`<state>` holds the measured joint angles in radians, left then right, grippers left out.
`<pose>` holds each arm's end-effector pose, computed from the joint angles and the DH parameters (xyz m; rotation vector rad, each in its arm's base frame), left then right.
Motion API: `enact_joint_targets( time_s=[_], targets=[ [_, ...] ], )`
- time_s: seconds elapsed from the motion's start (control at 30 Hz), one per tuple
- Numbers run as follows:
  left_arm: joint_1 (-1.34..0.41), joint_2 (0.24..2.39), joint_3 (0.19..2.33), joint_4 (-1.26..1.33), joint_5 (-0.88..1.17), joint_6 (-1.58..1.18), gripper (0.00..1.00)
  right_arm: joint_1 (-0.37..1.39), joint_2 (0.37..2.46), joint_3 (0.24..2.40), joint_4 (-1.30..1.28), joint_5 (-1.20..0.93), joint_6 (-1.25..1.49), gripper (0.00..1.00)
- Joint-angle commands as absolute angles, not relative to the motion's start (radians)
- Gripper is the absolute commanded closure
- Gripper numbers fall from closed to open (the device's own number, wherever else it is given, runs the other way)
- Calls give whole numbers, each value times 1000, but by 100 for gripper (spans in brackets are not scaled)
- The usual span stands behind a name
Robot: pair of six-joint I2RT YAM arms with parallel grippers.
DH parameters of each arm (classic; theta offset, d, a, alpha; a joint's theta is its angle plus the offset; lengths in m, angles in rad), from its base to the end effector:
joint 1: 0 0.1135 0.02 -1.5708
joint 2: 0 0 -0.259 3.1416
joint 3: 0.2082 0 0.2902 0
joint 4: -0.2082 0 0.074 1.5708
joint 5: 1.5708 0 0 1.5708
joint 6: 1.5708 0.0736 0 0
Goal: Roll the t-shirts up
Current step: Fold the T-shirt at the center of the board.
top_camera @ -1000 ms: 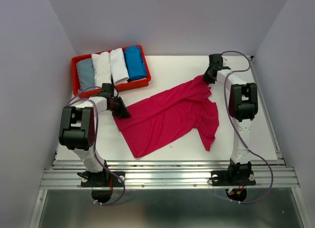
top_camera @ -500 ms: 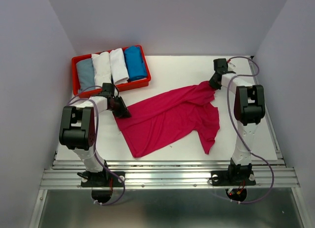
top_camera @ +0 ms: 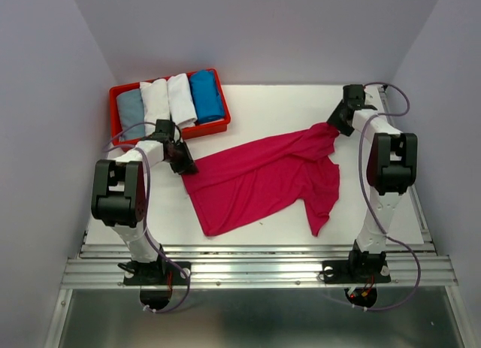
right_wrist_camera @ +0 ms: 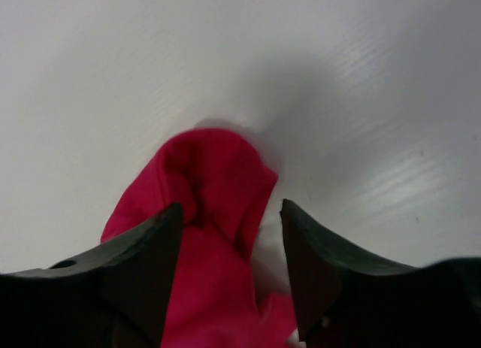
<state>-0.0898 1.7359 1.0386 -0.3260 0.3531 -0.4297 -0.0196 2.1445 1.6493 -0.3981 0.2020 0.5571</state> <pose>0.3893 -0.0606 0.1105 -0.3149 2.6144 -0.6432 0.5301 -0.0252 0.1350 0.7767 2.3123 -0.0101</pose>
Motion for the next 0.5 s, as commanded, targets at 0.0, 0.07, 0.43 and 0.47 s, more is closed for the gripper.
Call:
enact_joint_targets(
  time_s=[0.0,0.07,0.43,0.47],
  targets=[
    [-95,1663,1095,-373,341,-390,72,-18,1922,1563,-399,239,520,36],
    [-97,1646,1098,-377,344,-388,73,-18,1855,1490,-397,244,515,36],
    [-187,1517,1042,-428,327,-426,72,-18,1574,1119,-380,68,552,49],
    [-202,1485,1032,-439,318,-436,73,-18,1557,1076,-396,61,551,49]
  ],
)
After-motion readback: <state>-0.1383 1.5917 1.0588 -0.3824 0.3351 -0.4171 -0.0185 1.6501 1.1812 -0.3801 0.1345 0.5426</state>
